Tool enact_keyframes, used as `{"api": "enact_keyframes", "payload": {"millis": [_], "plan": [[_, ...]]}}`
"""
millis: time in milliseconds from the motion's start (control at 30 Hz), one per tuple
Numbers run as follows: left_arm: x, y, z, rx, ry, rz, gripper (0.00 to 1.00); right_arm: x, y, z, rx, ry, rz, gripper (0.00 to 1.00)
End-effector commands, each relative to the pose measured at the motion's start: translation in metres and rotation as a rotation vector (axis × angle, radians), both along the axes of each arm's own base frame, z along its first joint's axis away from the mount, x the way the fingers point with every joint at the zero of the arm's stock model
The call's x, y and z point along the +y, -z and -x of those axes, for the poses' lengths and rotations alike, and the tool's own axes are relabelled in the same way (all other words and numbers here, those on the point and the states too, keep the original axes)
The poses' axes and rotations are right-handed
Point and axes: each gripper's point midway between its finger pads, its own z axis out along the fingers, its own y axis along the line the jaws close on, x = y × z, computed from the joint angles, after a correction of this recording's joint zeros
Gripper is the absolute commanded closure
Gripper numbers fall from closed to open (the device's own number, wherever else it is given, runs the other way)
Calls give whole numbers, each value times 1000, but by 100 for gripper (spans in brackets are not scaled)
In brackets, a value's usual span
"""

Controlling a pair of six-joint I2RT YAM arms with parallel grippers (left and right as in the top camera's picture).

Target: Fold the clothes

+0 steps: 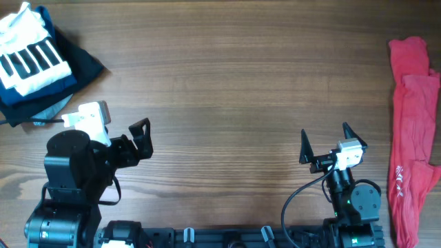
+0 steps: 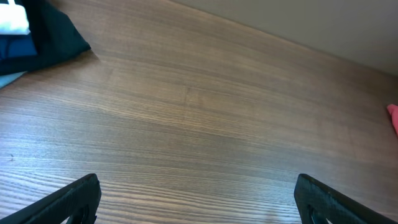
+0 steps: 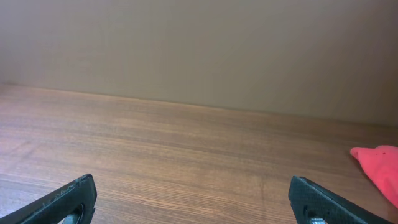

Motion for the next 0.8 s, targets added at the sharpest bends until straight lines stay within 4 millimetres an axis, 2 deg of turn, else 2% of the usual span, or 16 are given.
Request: {"api": "enact_keyframes", "payload": {"millis": [0,567,767], "plan": [[-1,2,0,5,0,7,0,3,-2,1,-6,-17,-12,0],[-1,2,0,5,0,7,0,3,-2,1,-6,-17,-12,0],[19,10,20,25,-73,-39,0,3,-2,1,-6,-17,-12,0]]}}
